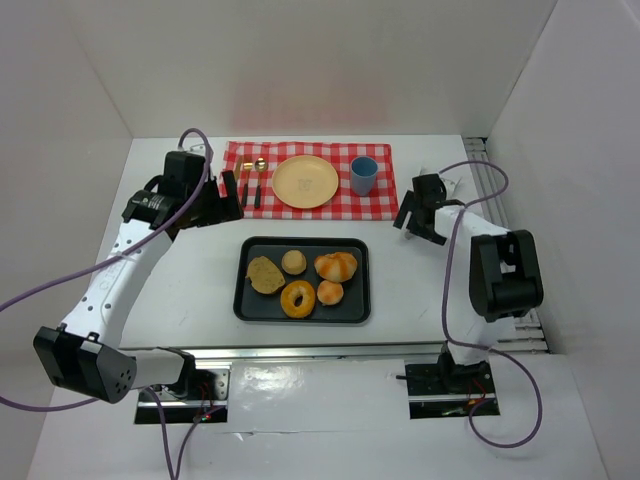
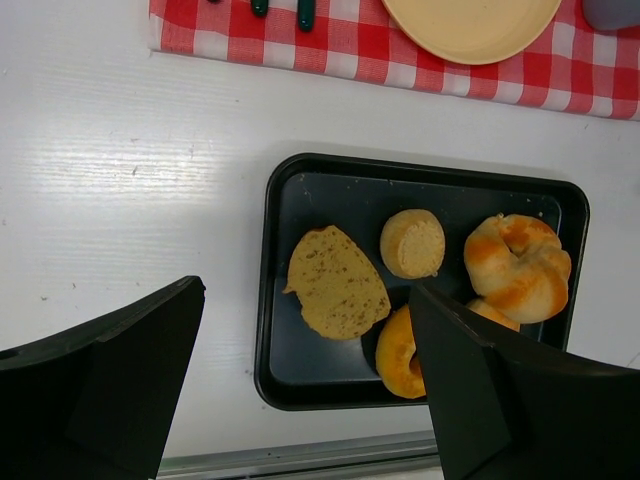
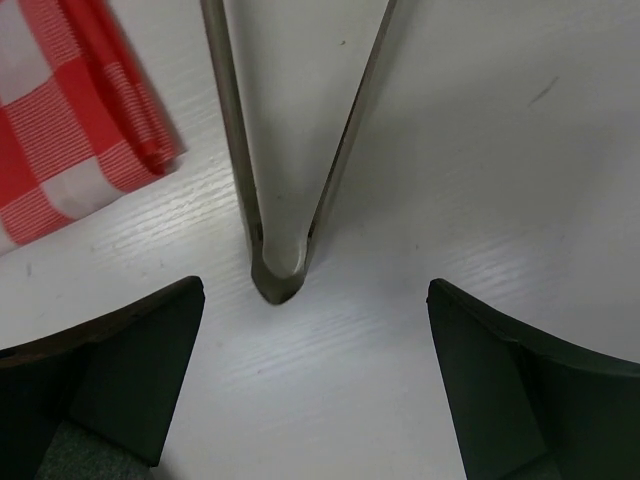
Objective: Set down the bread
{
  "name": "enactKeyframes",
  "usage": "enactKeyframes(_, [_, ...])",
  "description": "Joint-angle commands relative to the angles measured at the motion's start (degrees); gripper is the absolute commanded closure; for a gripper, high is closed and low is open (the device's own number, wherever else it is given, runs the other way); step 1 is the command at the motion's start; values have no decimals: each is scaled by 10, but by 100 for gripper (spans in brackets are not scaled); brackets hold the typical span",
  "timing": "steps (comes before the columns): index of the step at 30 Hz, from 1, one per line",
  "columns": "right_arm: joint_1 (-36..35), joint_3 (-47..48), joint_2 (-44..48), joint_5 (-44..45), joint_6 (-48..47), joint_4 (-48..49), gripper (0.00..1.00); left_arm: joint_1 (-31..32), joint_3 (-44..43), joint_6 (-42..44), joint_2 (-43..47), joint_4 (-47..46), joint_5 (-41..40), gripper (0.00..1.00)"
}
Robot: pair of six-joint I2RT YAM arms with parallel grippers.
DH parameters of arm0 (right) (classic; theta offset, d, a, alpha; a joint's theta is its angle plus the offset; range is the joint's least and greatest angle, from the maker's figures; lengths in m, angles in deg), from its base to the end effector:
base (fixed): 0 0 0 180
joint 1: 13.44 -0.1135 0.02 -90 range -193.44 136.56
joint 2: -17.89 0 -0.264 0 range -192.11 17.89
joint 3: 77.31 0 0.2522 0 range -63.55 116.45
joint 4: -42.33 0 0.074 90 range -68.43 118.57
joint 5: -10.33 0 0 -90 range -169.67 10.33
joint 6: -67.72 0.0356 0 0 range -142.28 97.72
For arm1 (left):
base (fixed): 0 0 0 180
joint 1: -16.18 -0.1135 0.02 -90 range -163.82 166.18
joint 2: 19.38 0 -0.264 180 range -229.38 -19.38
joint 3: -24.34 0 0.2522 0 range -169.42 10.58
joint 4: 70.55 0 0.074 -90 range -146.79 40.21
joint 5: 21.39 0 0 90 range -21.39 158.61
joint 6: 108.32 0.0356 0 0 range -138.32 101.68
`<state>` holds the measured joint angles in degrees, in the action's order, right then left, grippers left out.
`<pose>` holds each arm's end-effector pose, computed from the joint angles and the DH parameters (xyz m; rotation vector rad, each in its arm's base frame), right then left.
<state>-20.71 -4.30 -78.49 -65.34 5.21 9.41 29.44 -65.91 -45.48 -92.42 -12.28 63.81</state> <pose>0.3394 0.0344 0.1856 0.5343 2.4522 -0.0739 0.2600 -0.0582 0.3687 -0.3217 2.2767 -0.2710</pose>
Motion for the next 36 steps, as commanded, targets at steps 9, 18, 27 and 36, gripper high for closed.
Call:
enactKeyframes(9, [12,151,-161,112,-21,88,0,-8,-6,9,-10,-15,-25,4])
enactKeyframes(18, [51,253,-254,84,-16,88,22,-8,-6,9,-27,-15,-14,4])
enactKeyframes(27, [34,207,-102,106,-16,51,78,-8,-17,14,-33,-15,-14,4])
enactKeyframes(36, [-60,127,191,-50,-65,-132,81,-18,-17,25,-7,-10,6,4])
